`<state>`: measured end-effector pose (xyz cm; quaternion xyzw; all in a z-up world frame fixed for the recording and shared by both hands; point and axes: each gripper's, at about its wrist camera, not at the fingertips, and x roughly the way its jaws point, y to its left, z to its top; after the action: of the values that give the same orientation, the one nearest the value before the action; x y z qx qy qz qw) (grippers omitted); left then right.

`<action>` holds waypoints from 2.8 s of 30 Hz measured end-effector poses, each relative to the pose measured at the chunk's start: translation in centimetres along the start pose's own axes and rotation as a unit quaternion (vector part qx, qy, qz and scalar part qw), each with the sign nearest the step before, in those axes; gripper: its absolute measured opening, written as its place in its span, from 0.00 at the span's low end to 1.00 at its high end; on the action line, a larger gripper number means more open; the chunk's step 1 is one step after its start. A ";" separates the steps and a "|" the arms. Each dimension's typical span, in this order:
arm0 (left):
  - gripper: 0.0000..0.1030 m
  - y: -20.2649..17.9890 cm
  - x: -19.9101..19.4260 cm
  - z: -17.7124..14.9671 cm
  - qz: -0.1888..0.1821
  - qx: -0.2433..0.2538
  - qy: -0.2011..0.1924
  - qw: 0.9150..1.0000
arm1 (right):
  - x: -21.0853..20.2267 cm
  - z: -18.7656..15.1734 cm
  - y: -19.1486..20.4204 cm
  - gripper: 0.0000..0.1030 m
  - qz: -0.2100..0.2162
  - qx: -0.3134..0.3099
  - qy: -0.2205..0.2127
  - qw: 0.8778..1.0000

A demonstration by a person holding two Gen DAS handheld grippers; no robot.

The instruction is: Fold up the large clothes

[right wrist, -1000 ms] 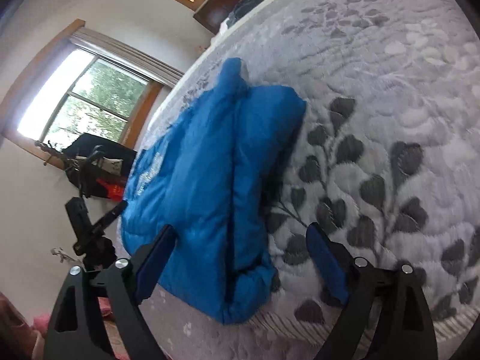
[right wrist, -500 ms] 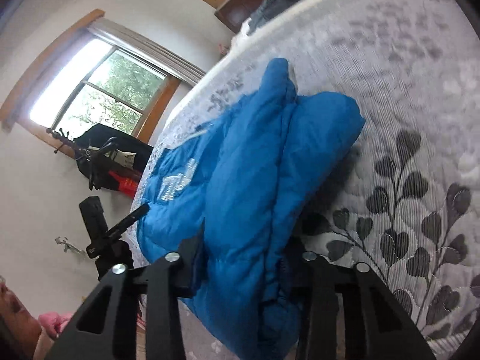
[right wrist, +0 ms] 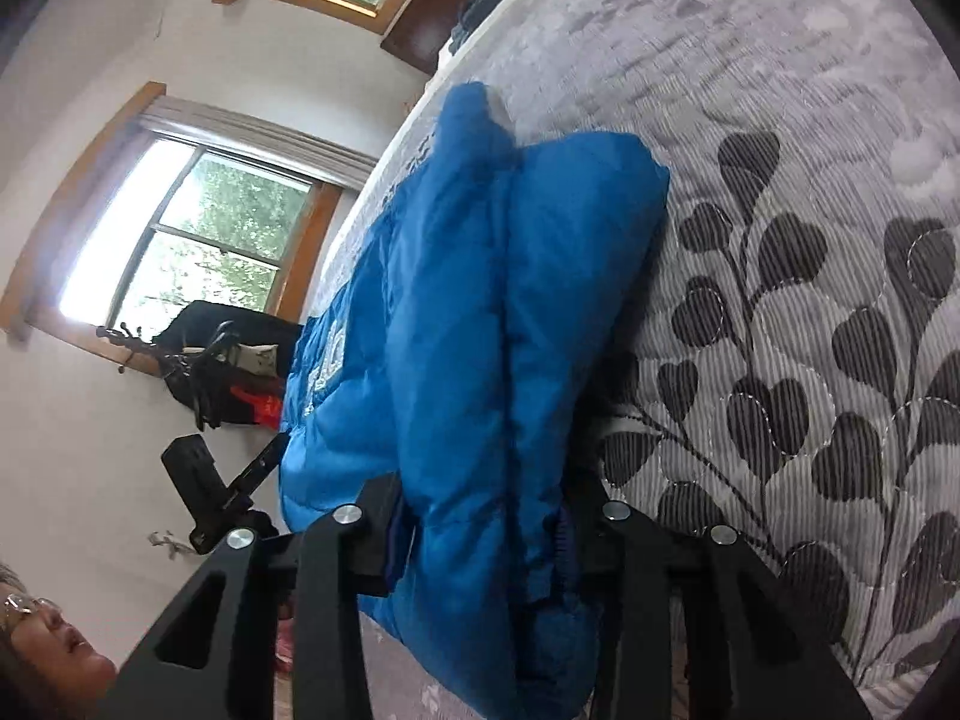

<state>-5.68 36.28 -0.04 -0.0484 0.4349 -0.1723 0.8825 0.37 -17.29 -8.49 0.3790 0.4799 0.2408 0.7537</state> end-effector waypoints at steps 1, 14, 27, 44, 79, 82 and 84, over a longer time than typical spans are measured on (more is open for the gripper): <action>0.64 0.1 0.0 0.0 -0.002 0.001 -0.001 1.000 | -0.1 0.0 0.4 0.37 -0.009 -0.003 -0.003 1.000; 0.66 0.5 0.0 -0.2 -0.018 0.009 -0.008 1.000 | -0.9 1.1 12.9 0.29 -0.089 -0.084 -0.034 0.992; 0.66 4.7 -4.8 0.3 -0.057 -0.039 -0.027 0.997 | 9.4 0.2 31.8 0.28 -0.180 -0.305 0.063 0.933; 0.66 10.0 -8.2 1.6 -0.090 -0.116 -0.065 0.987 | 25.6 -6.4 33.0 0.32 -0.199 -0.390 0.213 0.873; 0.75 6.6 1.7 6.3 -0.226 -0.117 0.046 0.966 | 17.0 -0.7 23.6 0.71 -0.168 -0.254 0.104 0.947; 0.78 5.8 2.3 6.7 -0.209 -0.101 0.054 0.971 | 18.2 -1.2 24.1 0.71 -0.180 -0.269 0.101 0.941; 0.78 5.4 2.9 6.9 -0.188 -0.090 0.062 0.976 | 18.4 -1.1 23.8 0.71 -0.177 -0.270 0.100 0.941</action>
<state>2.80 39.91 0.76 -0.1983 0.4855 -0.2981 0.7976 7.17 10.67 0.41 0.0443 0.5296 0.2605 0.8060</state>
